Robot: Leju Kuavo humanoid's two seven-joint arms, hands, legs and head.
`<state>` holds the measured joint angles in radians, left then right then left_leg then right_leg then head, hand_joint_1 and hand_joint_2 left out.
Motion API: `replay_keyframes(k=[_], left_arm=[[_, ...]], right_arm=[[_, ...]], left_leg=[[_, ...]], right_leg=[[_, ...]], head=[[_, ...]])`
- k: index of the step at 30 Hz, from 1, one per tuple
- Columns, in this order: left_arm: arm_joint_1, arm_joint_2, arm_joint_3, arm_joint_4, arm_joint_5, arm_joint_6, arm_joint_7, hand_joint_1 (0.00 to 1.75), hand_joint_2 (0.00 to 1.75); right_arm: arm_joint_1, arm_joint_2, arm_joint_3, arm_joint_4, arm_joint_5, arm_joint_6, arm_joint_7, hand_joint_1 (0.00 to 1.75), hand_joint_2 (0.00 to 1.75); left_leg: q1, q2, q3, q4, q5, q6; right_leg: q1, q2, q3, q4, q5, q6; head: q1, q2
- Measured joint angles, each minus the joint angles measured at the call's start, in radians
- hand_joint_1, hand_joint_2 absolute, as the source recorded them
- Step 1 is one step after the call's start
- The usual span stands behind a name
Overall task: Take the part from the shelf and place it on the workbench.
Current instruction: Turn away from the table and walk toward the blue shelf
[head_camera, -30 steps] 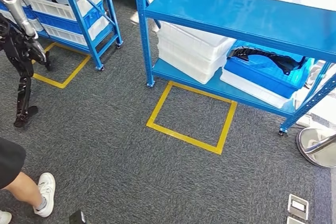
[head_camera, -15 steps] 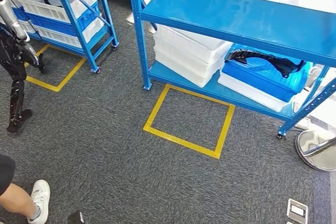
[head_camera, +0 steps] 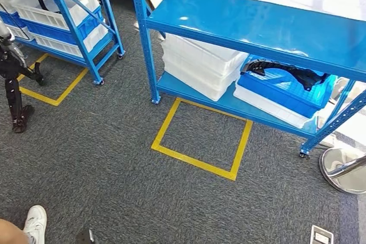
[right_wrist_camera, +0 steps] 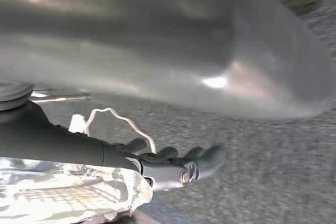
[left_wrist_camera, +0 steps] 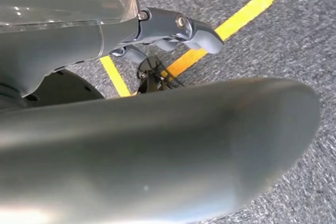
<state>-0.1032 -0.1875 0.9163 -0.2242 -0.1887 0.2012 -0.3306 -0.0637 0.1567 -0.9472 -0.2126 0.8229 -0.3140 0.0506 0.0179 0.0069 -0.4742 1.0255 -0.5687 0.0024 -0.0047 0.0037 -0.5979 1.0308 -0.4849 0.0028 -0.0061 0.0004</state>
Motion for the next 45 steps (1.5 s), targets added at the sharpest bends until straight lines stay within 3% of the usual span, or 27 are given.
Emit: replay_keyframes(k=[2,5,6,7,8,10,12,15,17,21,22,23,25,27,29,32,33,36,37,38,40,41,42,45], left_arm=[[-0.001,0.0,0.0,0.0,0.0,0.0,-0.001,0.0,0.0],[-0.002,0.0,-0.001,0.0,0.0,-0.002,-0.002,0.0,0.0],[0.0,0.0,-0.001,0.0,0.0,-0.002,-0.002,0.0,0.0],[0.002,0.0,-0.001,0.0,0.0,-0.002,-0.002,0.0,0.0],[0.003,0.0,-0.001,0.0,0.0,-0.002,-0.002,0.0,0.0],[0.004,0.001,-0.001,0.0,0.0,-0.002,-0.002,0.0,0.0],[0.004,0.002,-0.001,0.0,-0.001,-0.002,-0.001,0.0,0.0],[0.005,0.002,-0.001,0.0,0.0,-0.002,0.0,0.0,0.0],[0.003,0.003,-0.001,0.0,0.0,-0.002,0.0,0.0,0.0],[0.001,0.002,-0.002,0.0,0.0,-0.003,0.0,0.0,0.0],[0.003,0.002,-0.002,0.0,0.0,-0.003,0.0,0.0,0.0],[0.004,0.002,-0.002,0.0,0.0,-0.003,0.001,0.0,0.0],[0.004,0.002,-0.002,0.0,0.0,-0.003,0.001,0.0,0.0],[0.002,0.002,-0.002,0.0,-0.001,-0.003,0.002,0.0,0.0],[0.0,0.001,-0.002,0.0,-0.001,-0.003,0.003,0.0,0.0],[0.0,0.0,-0.002,0.0,0.0,-0.003,0.004,0.0,0.0],[-0.001,0.0,-0.002,0.0,0.0,-0.003,0.004,0.0,0.0],[0.0,0.001,-0.002,0.0,0.0,-0.003,0.004,0.0,0.0],[0.001,0.001,-0.002,0.0,0.0,-0.003,0.004,0.0,0.0],[0.003,0.001,-0.002,0.0,0.0,-0.003,0.004,0.0,0.0],[0.004,0.001,-0.002,0.0,0.0,-0.003,0.004,0.0,0.0],[0.004,0.001,-0.002,0.0,0.0,-0.003,0.004,0.0,0.0],[0.004,0.002,-0.002,0.0,-0.001,-0.003,0.004,0.0,0.0],[0.005,0.002,-0.002,0.0,0.005,-0.002,0.004,0.0,0.0]], right_arm=[[0.001,0.0,0.0,0.0,0.001,0.0,0.003,0.0,0.0],[-0.001,0.0,0.001,0.0,0.002,0.0,0.006,0.0,0.0],[-0.001,0.0,0.002,0.0,0.002,0.001,0.006,0.0,0.0],[0.0,0.0,0.002,0.0,0.003,0.001,0.007,0.0,0.0],[0.0,0.0,0.003,0.0,0.003,0.002,0.007,0.0,0.0],[0.001,0.001,0.004,0.001,0.003,0.003,0.009,0.0,0.0],[0.0,0.003,0.006,0.002,0.003,0.005,0.01,0.0,0.0],[-0.002,0.003,0.007,0.003,0.004,0.006,0.012,0.0,0.0],[-0.003,0.003,0.008,0.003,0.004,0.007,0.011,0.0,0.0],[-0.004,0.002,0.01,0.003,0.004,0.007,0.011,0.0,0.0],[-0.003,0.001,0.011,0.003,0.004,0.007,0.011,0.0,0.0],[-0.002,0.001,0.012,0.003,0.004,0.007,0.011,0.0,0.0],[0.0,0.0,0.013,0.003,0.004,0.009,0.011,0.0,0.0],[-0.001,0.0,0.013,0.003,0.004,0.011,0.011,0.0,0.0],[-0.001,0.0,0.014,0.004,0.004,0.012,0.011,0.0,0.0],[0.001,0.0,0.015,0.004,0.005,0.012,0.012,0.0,0.0],[0.001,0.0,0.015,0.004,0.005,0.012,0.012,0.0,0.0],[-0.001,0.001,0.016,0.004,0.006,0.012,0.012,0.0,0.0],[-0.001,0.002,0.016,0.004,0.006,0.012,0.012,0.0,0.0],[0.0,0.002,0.016,0.004,0.006,0.012,0.012,0.0,0.0],[0.0,0.002,0.016,0.004,0.006,0.013,0.012,0.0,0.0],[0.0,0.003,0.016,0.004,0.006,0.014,0.012,0.0,0.0],[-0.001,0.004,0.016,0.004,0.007,0.014,0.012,0.0,0.0],[-0.004,0.004,0.016,0.003,0.008,0.014,0.012,0.0,0.0]], left_leg=[[0.001,0.0,-0.025,0.062,-0.015,-0.005],[0.0,0.0,-0.139,0.243,-0.081,-0.012],[-0.001,0.0,-0.168,0.273,-0.09,-0.012],[-0.001,0.0,-0.184,0.273,-0.08,-0.011],[-0.001,0.0,-0.183,0.238,-0.049,-0.007],[-0.006,0.0,-0.161,0.125,0.042,0.005],[-0.014,0.0,-0.148,0.047,0.085,0.015],[-0.016,-0.003,-0.137,0.023,0.081,0.026],[-0.01,-0.004,-0.116,0.012,0.076,0.035],[-0.007,-0.004,-0.085,0.006,0.052,0.041],[-0.007,-0.004,-0.074,0.006,0.044,0.041],[-0.007,-0.005,-0.061,0.006,0.036,0.039],[-0.007,-0.006,-0.035,0.004,0.017,0.033],[-0.006,-0.006,-0.024,0.0,0.005,0.024],[-0.007,-0.005,-0.019,-0.003,0.003,0.014],[-0.008,-0.005,-0.024,0.037,-0.007,0.004],[-0.007,-0.005,-0.048,0.085,-0.024,0.0],[-0.006,-0.006,-0.16,0.262,-0.091,-0.009],[-0.006,-0.005,-0.184,0.282,-0.091,-0.01],[-0.005,-0.005,-0.192,0.267,-0.068,-0.01],[-0.005,-0.005,-0.169,0.155,0.026,-0.007],[-0.006,-0.005,-0.157,0.101,0.057,-0.005],[-0.008,-0.004,-0.149,0.064,0.077,-0.001],[-0.014,-0.003,-0.144,0.041,0.075,0.016]], right_leg=[[-0.004,0.001,0.019,-0.009,-0.006,-0.013],[-0.002,0.003,0.039,-0.013,-0.022,-0.025],[-0.001,0.005,0.047,-0.013,-0.029,-0.025],[0.0,0.007,0.058,-0.013,-0.037,-0.025],[0.001,0.009,0.07,-0.013,-0.046,-0.024],[0.002,0.01,0.093,-0.013,-0.064,-0.019],[0.001,0.011,0.101,-0.014,-0.078,-0.008],[0.0,0.011,0.107,-0.01,-0.081,0.012],[-0.001,0.008,0.091,0.037,-0.094,0.023],[-0.005,0.002,-0.046,0.254,-0.172,0.04],[-0.005,0.002,-0.064,0.263,-0.163,0.041],[-0.005,0.002,-0.065,0.235,-0.133,0.041],[-0.003,0.001,-0.035,0.115,-0.044,0.034],[0.005,0.001,-0.016,0.029,-0.001,0.018],[0.011,0.0,-0.015,0.008,-0.004,0.0],[0.003,0.0,0.015,-0.012,-0.008,-0.018],[0.001,0.0,0.026,-0.017,-0.012,-0.023],[0.001,0.002,0.047,-0.019,-0.03,-0.032],[0.001,0.003,0.057,-0.019,-0.037,-0.031],[0.001,0.005,0.069,-0.019,-0.046,-0.029],[0.001,0.007,0.096,-0.019,-0.066,-0.023],[0.001,0.007,0.108,-0.018,-0.075,-0.018],[0.002,0.008,0.115,-0.017,-0.084,-0.012],[0.002,0.008,0.123,-0.02,-0.103,0.007]], head=[[-0.001,0.0],[-0.002,0.0],[-0.002,0.0],[-0.002,0.0],[-0.002,0.0],[0.0,0.0],[0.002,0.0],[0.002,0.0],[0.003,0.0],[0.004,0.0],[0.004,0.0],[0.004,0.0],[0.004,0.0],[0.004,0.0],[0.003,0.0],[0.002,0.0],[0.001,0.0],[-0.001,0.0],[-0.001,0.0],[-0.001,0.0],[-0.001,0.0],[0.0,0.0],[0.0,0.0],[0.0,0.0]])
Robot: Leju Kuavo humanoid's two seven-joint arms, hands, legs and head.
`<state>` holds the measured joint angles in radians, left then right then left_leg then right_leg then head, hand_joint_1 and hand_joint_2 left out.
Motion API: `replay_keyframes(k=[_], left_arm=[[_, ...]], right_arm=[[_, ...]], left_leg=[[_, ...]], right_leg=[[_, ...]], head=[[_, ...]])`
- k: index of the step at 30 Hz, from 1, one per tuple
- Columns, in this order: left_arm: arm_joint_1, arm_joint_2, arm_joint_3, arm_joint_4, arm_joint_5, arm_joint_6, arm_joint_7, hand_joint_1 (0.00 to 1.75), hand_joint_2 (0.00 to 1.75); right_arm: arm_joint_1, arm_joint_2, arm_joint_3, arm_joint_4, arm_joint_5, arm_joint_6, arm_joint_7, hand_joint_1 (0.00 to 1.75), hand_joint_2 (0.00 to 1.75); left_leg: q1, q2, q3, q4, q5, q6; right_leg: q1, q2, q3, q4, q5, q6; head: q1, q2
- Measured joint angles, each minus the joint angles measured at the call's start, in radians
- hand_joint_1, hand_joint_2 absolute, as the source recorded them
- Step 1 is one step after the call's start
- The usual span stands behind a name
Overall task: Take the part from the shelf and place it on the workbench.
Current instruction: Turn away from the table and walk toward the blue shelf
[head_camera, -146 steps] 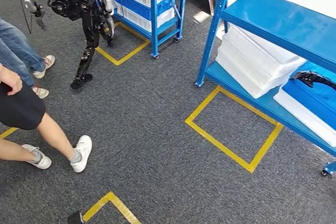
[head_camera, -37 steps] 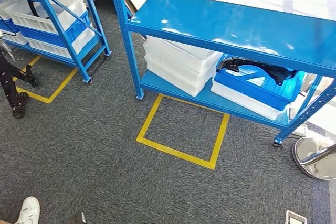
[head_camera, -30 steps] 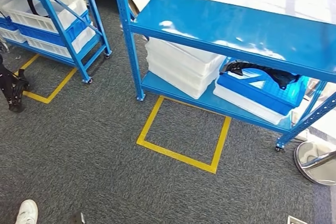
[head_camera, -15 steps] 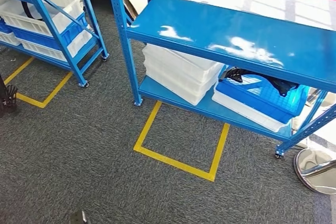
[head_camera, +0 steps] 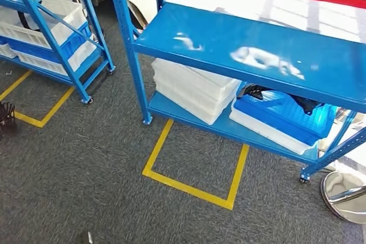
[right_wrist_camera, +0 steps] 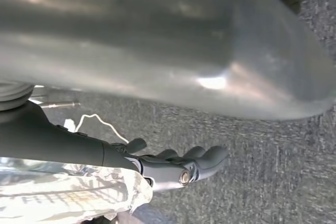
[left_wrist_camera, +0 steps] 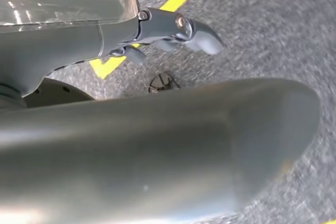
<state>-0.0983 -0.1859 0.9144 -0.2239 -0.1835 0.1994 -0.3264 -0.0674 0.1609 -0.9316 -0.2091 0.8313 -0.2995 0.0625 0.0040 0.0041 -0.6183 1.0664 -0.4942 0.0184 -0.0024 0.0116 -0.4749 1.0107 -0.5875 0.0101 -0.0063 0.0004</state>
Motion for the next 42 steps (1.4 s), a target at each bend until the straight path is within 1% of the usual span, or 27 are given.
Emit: replay_keyframes(k=[2,3,4,6,7,8,9,10,11,12,13,15,17,18,19,21,22,23,24,25,26,27,28,30,32,37,42], left_arm=[[-0.001,0.0,0.0,0.0,0.005,0.0,-0.001,0.0,0.0],[-0.003,0.0,0.0,0.0,0.005,0.0,-0.001,0.0,0.0],[-0.004,0.0,0.0,0.0,0.005,0.0,-0.001,0.0,0.0],[-0.004,0.0,0.0,0.0,0.004,-0.001,-0.001,0.0,0.0],[-0.003,-0.001,0.0,0.0,0.004,-0.001,-0.001,0.0,0.0],[-0.002,-0.001,0.0,0.0,0.005,-0.001,-0.001,0.0,0.0],[-0.001,-0.001,0.0,0.0,0.005,0.0,-0.001,0.0,0.0],[0.0,-0.001,0.0,0.0,0.005,-0.001,-0.001,0.0,0.0],[-0.001,-0.002,0.0,0.0,0.005,-0.001,-0.001,0.0,0.0],[-0.002,-0.002,0.0,0.0,0.005,-0.001,-0.001,0.0,0.0],[-0.003,-0.003,0.0,0.0,0.004,-0.002,-0.002,0.0,0.0],[-0.004,-0.004,0.0,0.0,0.004,-0.002,-0.002,0.0,0.0],[-0.005,-0.004,0.0,0.0,0.004,-0.001,-0.002,0.0,0.0],[-0.005,-0.004,0.0,0.0,0.005,-0.001,-0.003,0.0,0.0],[-0.005,-0.004,0.0,0.0,0.005,0.0,-0.003,0.0,0.0],[-0.004,-0.004,0.0,0.0,0.005,0.001,-0.003,0.0,0.0],[-0.003,-0.004,0.0,0.0,0.005,0.004,-0.001,0.0,0.0],[-0.002,-0.004,0.0,0.0,0.005,0.009,0.003,0.0,0.0],[-0.002,-0.003,0.0,0.0,0.005,0.015,0.008,0.0,0.0],[-0.002,-0.003,0.001,0.0,0.005,0.021,0.013,0.0,0.0],[-0.002,-0.003,0.001,0.0,0.005,0.023,0.017,0.0,0.0],[-0.003,-0.003,0.001,0.0,0.005,0.023,0.019,0.0,0.0],[-0.004,-0.004,0.002,0.0,0.004,0.023,0.022,0.0,0.0],[-0.004,-0.004,0.002,0.0,0.003,0.03,0.031,0.0,0.0],[-0.002,-0.005,0.002,0.0,0.004,0.045,0.041,0.0,0.0],[-0.006,-0.005,0.002,0.0,0.004,0.076,0.057,0.0,0.0],[-0.007,-0.005,0.002,0.0,0.004,0.084,0.06,0.0,0.0]], right_arm=[[-0.002,0.0,0.0,0.0,0.001,0.0,-0.001,0.0,0.0],[-0.003,0.0,0.0,0.0,0.001,0.0,-0.001,0.0,0.0],[-0.002,0.0,0.0,0.0,0.002,0.0,-0.002,0.0,0.0],[-0.001,0.0,0.0,0.0,0.002,0.0,-0.002,0.0,0.0],[0.0,0.0,0.0,0.0,0.002,0.0,-0.002,0.0,0.0],[0.001,0.0,0.0,0.0,0.002,0.0,-0.003,0.0,0.0],[0.002,0.0,0.0,0.0,0.002,0.0,-0.004,0.0,0.0],[0.003,-0.001,0.0,0.0,0.002,0.0,-0.005,0.0,0.0],[0.004,-0.001,0.0,0.0,0.003,0.0,-0.006,0.0,0.0],[0.004,-0.002,0.0,0.0,0.003,0.0,-0.007,0.0,0.0],[0.004,-0.002,0.0,0.0,0.004,0.0,-0.008,0.0,0.0],[0.002,-0.002,0.0,0.0,0.005,0.0,-0.011,0.0,0.0],[0.003,-0.002,0.0,0.0,0.006,0.0,-0.013,0.0,0.0],[0.004,-0.002,0.0,0.0,0.006,0.0,-0.014,0.0,0.0],[0.004,-0.002,0.0,0.0,0.006,0.0,-0.014,0.0,0.0],[0.003,-0.001,0.0,0.0,0.006,0.0,-0.015,0.0,0.0],[0.003,-0.001,0.0,0.0,0.006,0.0,-0.015,0.0,0.0],[0.003,-0.001,0.0,0.0,0.007,0.0,-0.015,0.0,0.0],[0.003,-0.001,0.0,0.0,0.007,0.0,-0.015,0.0,0.0],[0.003,-0.001,0.0,0.0,0.008,0.0,-0.015,0.0,0.0],[0.004,-0.001,0.0,0.0,0.009,0.0,-0.015,0.0,0.0],[0.004,0.0,0.0,0.0,0.009,0.0,-0.015,0.0,0.0],[0.003,0.0,0.0,0.0,0.01,0.0,-0.014,0.0,0.0],[0.001,0.0,0.0,0.0,0.012,0.0,-0.012,0.0,0.0],[0.0,0.0,0.0,0.0,0.013,0.0,-0.011,0.0,0.0],[0.0,0.0,0.0,0.0,0.016,0.0,-0.006,0.0,0.0],[0.0,0.0,0.0,0.0,0.017,0.0,-0.006,0.0,0.0]], left_leg=[[0.003,0.0,0.009,-0.009,-0.003,0.01],[0.006,0.0,0.015,-0.013,-0.006,0.015],[0.007,0.0,0.021,-0.015,-0.011,0.019],[0.007,0.001,0.033,-0.016,-0.023,0.024],[0.007,0.0,0.041,-0.016,-0.03,0.024],[0.007,-0.001,0.052,-0.016,-0.038,0.023],[0.007,-0.002,0.065,-0.016,-0.047,0.022],[0.007,-0.003,0.078,-0.017,-0.056,0.019],[0.007,-0.004,0.089,-0.018,-0.064,0.015],[0.007,-0.005,0.095,-0.02,-0.07,0.011],[0.007,-0.005,0.097,-0.022,-0.073,0.007],[0.007,-0.004,0.097,-0.029,-0.075,-0.003],[0.005,-0.003,0.099,-0.025,-0.086,-0.012],[0.005,-0.003,0.089,-0.001,-0.1,-0.016],[0.006,-0.003,0.067,0.045,-0.121,-0.019],[0.007,-0.004,-0.009,0.175,-0.162,-0.025],[0.008,-0.003,-0.042,0.221,-0.166,-0.028],[0.009,-0.003,-0.06,0.234,-0.15,-0.029],[0.009,-0.003,-0.06,0.206,-0.112,-0.029],[0.01,-0.003,-0.044,0.146,-0.063,-0.028],[0.01,-0.003,-0.023,0.089,-0.025,-0.026],[0.009,-0.003,-0.003,0.039,-0.002,-0.024],[0.008,-0.004,0.009,0.011,0.004,-0.021],[0.005,-0.006,0.017,-0.006,-0.005,-0.016],[0.005,-0.007,0.017,-0.009,-0.007,-0.013],[0.003,-0.007,0.017,-0.009,-0.013,-0.004],[0.002,-0.007,0.018,-0.008,-0.014,-0.003]], right_leg=[[-0.002,-0.004,-0.004,0.018,-0.016,0.011],[-0.003,-0.005,-0.023,0.057,-0.036,0.016],[-0.004,-0.006,-0.056,0.118,-0.061,0.021],[-0.006,-0.007,-0.145,0.26,-0.103,0.029],[-0.007,-0.007,-0.178,0.302,-0.1,0.03],[-0.007,-0.007,-0.194,0.302,-0.074,0.03],[-0.006,-0.007,-0.19,0.261,-0.027,0.028],[-0.005,-0.007,-0.174,0.194,0.027,0.024],[-0.002,-0.007,-0.156,0.134,0.069,0.019],[0.001,-0.007,-0.142,0.088,0.094,0.012],[0.005,-0.006,-0.135,0.063,0.1,0.005],[0.008,-0.006,-0.128,0.045,0.085,-0.007],[0.001,-0.008,-0.112,0.022,0.078,-0.017],[-0.002,-0.009,-0.102,0.013,0.077,-0.021],[-0.005,-0.01,-0.091,0.006,0.076,-0.025],[-0.005,-0.009,-0.077,0.003,0.067,-0.031],[-0.005,-0.008,-0.07,0.003,0.062,-0.032],[-0.005,-0.007,-0.061,0.003,0.055,-0.031],[-0.005,-0.005,-0.051,0.004,0.048,-0.029],[-0.005,-0.005,-0.039,0.004,0.039,-0.026],[-0.004,-0.004,-0.029,0.003,0.031,-0.021],[-0.003,-0.004,-0.021,0.005,0.023,-0.015],[-0.002,-0.005,-0.019,0.007,0.017,-0.01],[0.0,-0.005,-0.019,0.008,0.013,-0.007],[0.0,-0.006,-0.017,0.003,0.013,-0.011],[0.0,-0.005,-0.01,-0.01,0.014,-0.01],[-0.001,-0.005,-0.009,-0.013,0.015,-0.001]], head=[[0.002,0.0],[0.002,0.0],[0.003,0.0],[0.004,0.0],[0.004,0.0],[0.004,0.0],[0.004,0.0],[0.004,0.0],[0.004,0.0],[0.003,0.0],[0.003,0.0],[0.003,0.0],[0.003,0.0],[0.002,0.0],[0.0,0.0],[-0.001,0.0],[-0.001,0.0],[-0.001,0.0],[-0.001,0.0],[-0.001,0.0],[-0.001,0.0],[0.0,0.0],[0.001,0.0],[0.001,0.0],[0.002,0.0],[0.002,0.0],[0.002,0.0]])
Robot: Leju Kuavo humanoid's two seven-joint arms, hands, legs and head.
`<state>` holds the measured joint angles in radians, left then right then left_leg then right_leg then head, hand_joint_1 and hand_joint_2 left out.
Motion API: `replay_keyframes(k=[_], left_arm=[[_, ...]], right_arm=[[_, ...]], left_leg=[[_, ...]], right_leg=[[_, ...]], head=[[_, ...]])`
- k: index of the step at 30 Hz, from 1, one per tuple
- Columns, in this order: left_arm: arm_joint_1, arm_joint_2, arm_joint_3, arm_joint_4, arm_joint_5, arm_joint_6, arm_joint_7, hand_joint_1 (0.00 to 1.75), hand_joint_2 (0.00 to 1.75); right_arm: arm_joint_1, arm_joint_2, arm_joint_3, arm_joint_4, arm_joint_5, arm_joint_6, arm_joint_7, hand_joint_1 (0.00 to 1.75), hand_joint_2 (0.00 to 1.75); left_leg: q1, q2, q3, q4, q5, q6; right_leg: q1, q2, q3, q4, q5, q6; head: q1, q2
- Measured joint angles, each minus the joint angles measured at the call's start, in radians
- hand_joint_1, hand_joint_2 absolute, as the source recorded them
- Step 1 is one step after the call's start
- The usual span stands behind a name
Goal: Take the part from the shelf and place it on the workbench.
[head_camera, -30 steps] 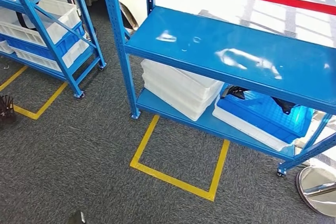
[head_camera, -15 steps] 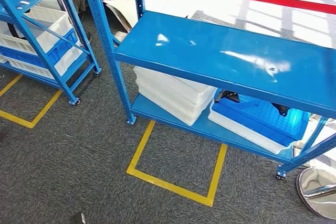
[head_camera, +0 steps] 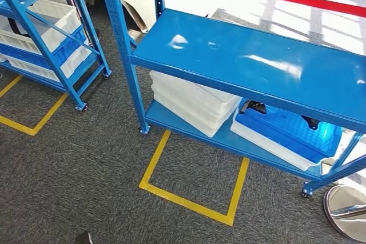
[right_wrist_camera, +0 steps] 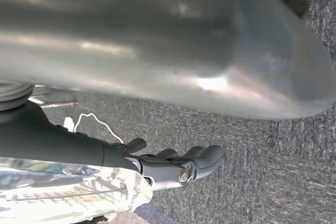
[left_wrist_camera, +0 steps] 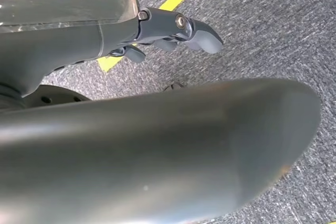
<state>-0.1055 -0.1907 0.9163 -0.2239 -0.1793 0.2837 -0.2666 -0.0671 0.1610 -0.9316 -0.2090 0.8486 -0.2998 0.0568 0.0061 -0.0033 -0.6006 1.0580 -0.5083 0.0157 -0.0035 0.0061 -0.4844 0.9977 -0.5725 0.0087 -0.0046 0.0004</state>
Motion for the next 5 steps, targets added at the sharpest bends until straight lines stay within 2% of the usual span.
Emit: replay_keyframes(k=[5], left_arm=[[0.0,0.0,0.0,0.0,0.0,0.001,0.0,0.0,0.0]], right_arm=[[0.0,0.0,0.0,0.0,0.003,0.0,0.0,0.0,0.0]], left_leg=[[0.001,0.0,0.002,0.0,0.0,0.0]], right_leg=[[0.0,0.0,0.0,0.0,0.001,0.006]], head=[[0.0,0.0]])
